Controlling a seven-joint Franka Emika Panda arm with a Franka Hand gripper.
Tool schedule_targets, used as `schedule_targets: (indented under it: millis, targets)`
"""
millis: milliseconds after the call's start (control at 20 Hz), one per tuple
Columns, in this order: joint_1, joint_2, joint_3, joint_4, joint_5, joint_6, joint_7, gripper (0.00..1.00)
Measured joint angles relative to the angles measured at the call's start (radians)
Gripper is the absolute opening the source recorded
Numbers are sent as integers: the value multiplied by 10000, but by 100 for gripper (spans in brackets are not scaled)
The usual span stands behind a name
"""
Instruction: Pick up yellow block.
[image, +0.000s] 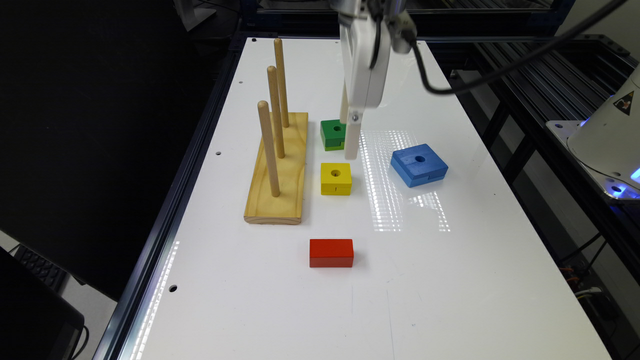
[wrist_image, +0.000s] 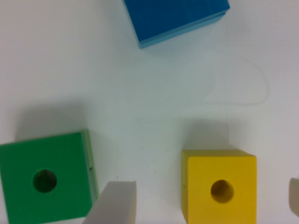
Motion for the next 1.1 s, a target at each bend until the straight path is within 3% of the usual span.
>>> schedule_targets:
  millis: [200,1100]
  targets:
    - [0,299,-7,132,-3,170,0,100]
    - [6,315,2,244,-3,165,0,100]
